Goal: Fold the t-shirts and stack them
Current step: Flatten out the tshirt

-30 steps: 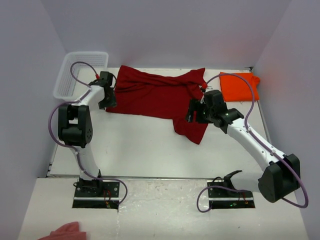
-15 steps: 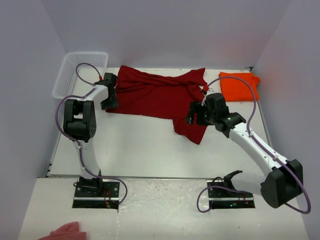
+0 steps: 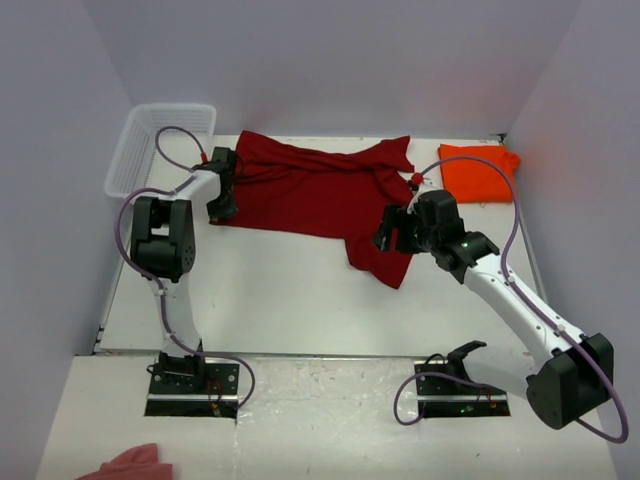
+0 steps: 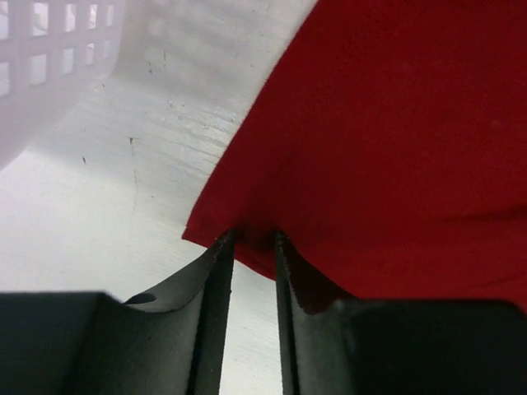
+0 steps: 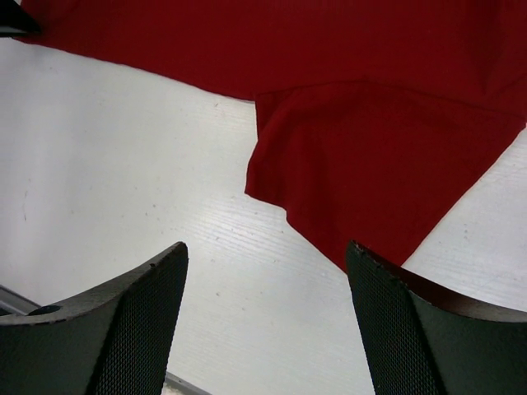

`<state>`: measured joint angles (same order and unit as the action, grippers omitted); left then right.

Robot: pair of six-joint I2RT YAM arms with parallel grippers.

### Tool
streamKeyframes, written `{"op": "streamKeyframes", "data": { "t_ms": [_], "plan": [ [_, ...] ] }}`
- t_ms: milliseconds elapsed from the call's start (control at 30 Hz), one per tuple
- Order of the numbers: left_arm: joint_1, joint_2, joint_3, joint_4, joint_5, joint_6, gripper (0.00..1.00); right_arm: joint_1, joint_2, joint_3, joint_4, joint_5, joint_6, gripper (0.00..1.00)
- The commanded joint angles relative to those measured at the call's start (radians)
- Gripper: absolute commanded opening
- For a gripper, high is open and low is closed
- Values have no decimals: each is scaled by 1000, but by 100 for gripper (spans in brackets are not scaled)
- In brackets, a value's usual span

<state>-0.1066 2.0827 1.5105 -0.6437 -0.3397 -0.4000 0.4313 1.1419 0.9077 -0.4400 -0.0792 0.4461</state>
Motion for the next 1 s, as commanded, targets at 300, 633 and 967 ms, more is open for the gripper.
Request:
{"op": "streamKeyframes", "data": {
  "t_ms": [300,633,967],
  "plan": [
    [-34,27,-13,-25,-2,-13,0,3,-48,-21,-20,74,51,78],
    [-139,-133,-48,-71,129,-40,0,3,-48,-127,-69,170,276,72],
    [-143,-286,-162,-66,151,-48,0,0,48,-167,-115,154,355,72]
  ]
}}
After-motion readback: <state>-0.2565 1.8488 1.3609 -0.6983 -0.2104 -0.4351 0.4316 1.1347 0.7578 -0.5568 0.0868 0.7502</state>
